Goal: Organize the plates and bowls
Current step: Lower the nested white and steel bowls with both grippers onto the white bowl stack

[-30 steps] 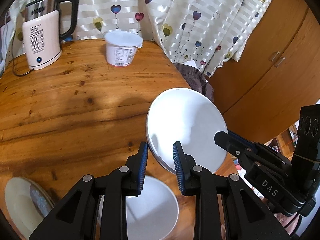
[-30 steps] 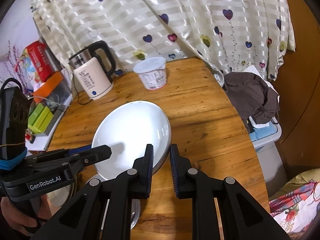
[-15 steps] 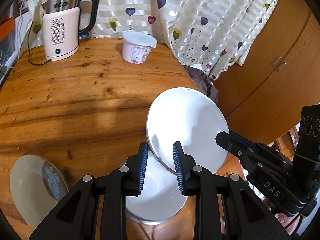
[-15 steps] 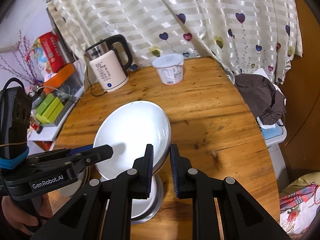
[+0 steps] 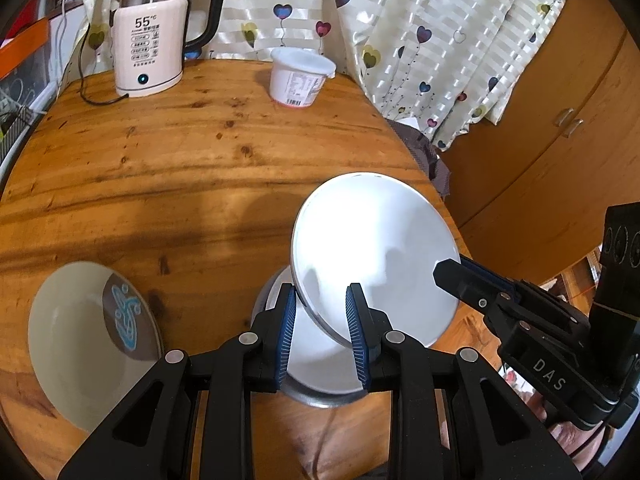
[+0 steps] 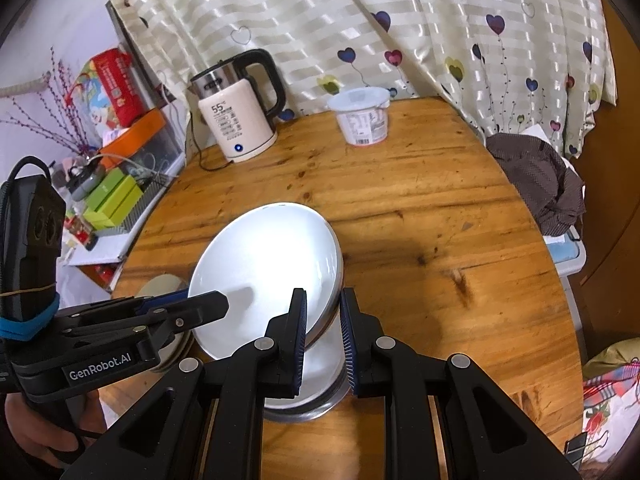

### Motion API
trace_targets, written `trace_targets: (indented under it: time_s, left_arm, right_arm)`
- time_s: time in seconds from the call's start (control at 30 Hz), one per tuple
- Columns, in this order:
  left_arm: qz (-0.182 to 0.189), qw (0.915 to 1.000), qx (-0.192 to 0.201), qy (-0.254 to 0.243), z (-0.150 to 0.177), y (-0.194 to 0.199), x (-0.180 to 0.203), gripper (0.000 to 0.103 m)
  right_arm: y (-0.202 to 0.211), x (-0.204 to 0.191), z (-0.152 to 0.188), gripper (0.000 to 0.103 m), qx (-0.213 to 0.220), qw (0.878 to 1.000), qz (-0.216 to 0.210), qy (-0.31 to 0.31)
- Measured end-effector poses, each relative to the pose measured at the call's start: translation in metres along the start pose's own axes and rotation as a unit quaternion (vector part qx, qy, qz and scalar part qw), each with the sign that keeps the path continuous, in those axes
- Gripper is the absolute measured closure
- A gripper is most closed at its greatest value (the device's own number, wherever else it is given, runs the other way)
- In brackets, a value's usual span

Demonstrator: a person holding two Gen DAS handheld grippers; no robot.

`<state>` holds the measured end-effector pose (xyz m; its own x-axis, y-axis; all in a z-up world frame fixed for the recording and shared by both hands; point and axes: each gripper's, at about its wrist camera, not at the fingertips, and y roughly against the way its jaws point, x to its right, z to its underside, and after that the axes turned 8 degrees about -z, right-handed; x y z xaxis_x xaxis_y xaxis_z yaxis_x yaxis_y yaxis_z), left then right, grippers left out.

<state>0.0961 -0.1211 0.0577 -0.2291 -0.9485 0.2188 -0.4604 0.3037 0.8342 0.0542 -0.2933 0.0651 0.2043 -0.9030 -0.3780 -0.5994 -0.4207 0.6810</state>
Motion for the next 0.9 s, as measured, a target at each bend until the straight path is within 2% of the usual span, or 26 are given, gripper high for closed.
trace_targets:
  time_s: [0.37,0.9]
  left_arm:
    - [-0.008,0.9998,-0.015,0.009,0.018,-0.006,-0.005,0.076]
    - [-0.028,0.9993,-0.026,0.007,0.028,-0.016,-0.004,0.076]
  right_arm:
    - [-0.011,0.006,0.017,0.086,-0.024,1.000,-0.011,-0.014]
    - [-0.023,0.011,0.027,0.086,-0.046,0.999,-0.019,-0.021]
